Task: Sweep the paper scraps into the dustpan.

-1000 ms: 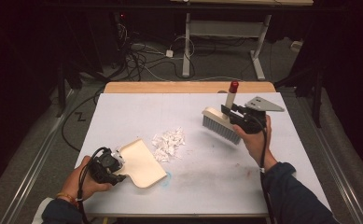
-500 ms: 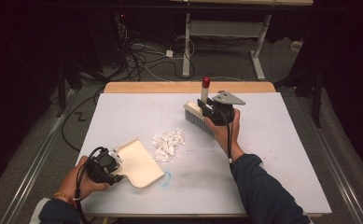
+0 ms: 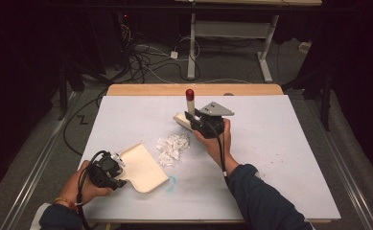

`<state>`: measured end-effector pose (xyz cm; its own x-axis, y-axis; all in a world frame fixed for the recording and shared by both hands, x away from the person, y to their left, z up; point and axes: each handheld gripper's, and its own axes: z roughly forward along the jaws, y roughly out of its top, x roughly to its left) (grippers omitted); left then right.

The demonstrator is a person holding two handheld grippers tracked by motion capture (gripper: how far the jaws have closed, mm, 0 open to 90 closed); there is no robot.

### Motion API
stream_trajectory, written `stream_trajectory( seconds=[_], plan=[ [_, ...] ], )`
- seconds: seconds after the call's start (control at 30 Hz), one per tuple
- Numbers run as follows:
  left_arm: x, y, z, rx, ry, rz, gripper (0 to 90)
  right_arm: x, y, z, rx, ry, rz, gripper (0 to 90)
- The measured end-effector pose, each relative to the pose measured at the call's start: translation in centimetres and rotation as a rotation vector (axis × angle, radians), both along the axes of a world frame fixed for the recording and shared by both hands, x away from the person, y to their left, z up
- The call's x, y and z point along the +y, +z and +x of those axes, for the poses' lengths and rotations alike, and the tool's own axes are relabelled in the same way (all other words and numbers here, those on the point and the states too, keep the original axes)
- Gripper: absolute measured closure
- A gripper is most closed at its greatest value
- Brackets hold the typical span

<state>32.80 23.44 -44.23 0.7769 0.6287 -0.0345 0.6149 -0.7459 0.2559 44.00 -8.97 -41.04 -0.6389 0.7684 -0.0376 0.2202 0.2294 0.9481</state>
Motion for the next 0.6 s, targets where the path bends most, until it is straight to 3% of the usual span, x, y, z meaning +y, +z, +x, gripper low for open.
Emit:
stream_trajectory(
  seconds=[0.37,0.6],
  plan=[
    [-0.8,0.4,0.1,0.001,0.016,0.03,63.6,3.4,-0.1,-3.5,0.021,0.084,0.012,69.5],
    [-1.3,0.3,0.2,0.004,0.016,0.048,63.6,5.0,0.0,-4.7,0.045,0.108,0.031,69.4]
  ],
)
